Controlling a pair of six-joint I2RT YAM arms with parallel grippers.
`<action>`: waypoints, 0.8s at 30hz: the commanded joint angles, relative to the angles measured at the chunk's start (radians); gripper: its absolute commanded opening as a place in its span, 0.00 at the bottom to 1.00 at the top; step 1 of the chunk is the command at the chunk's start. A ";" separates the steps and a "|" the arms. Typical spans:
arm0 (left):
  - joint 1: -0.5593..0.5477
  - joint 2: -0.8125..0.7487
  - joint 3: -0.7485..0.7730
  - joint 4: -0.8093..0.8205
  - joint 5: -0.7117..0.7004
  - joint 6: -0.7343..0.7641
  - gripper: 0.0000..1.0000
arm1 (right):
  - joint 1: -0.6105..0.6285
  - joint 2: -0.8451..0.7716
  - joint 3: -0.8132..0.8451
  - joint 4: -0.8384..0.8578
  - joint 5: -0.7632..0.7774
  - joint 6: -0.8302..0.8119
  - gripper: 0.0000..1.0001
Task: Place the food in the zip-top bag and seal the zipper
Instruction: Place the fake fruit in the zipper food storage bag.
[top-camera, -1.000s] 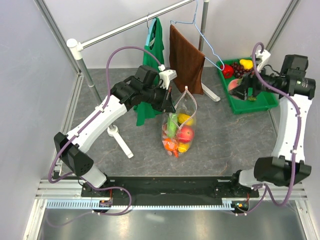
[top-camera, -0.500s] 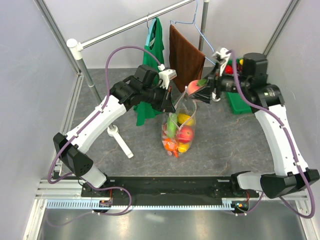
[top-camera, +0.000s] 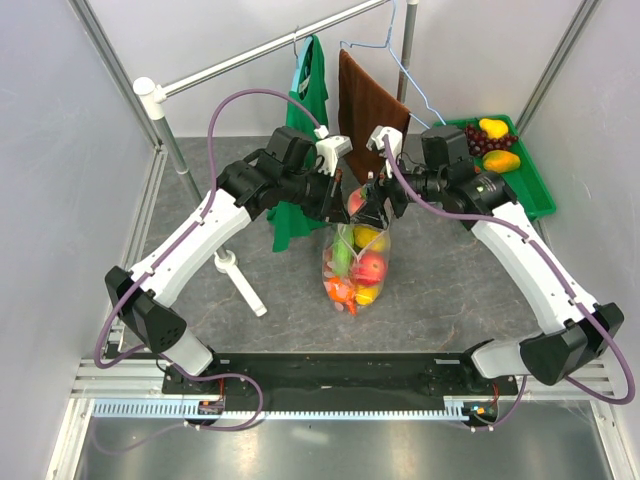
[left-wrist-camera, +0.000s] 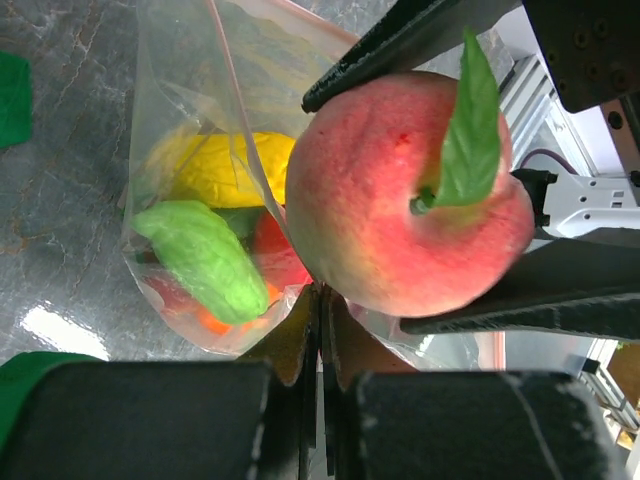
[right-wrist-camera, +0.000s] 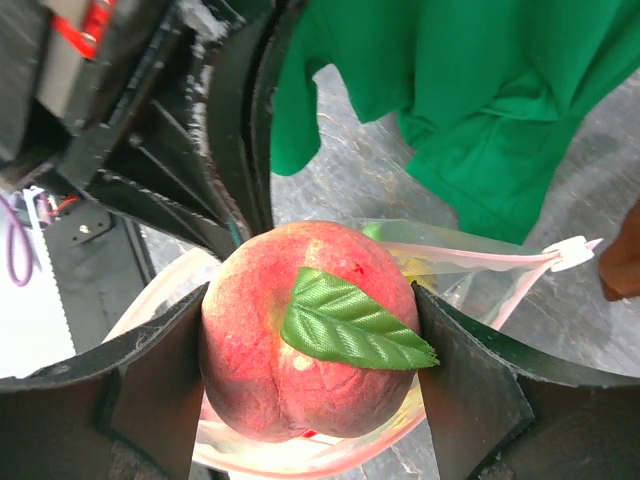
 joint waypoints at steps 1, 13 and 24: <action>-0.002 -0.027 0.041 0.014 0.019 0.009 0.02 | 0.011 -0.030 -0.009 -0.011 0.080 -0.034 0.75; -0.002 -0.021 0.051 0.017 0.024 0.013 0.02 | -0.021 -0.064 0.105 -0.110 0.207 0.115 0.93; -0.005 -0.018 0.061 0.014 0.033 0.020 0.02 | -0.090 -0.020 0.086 -0.212 0.230 0.132 0.52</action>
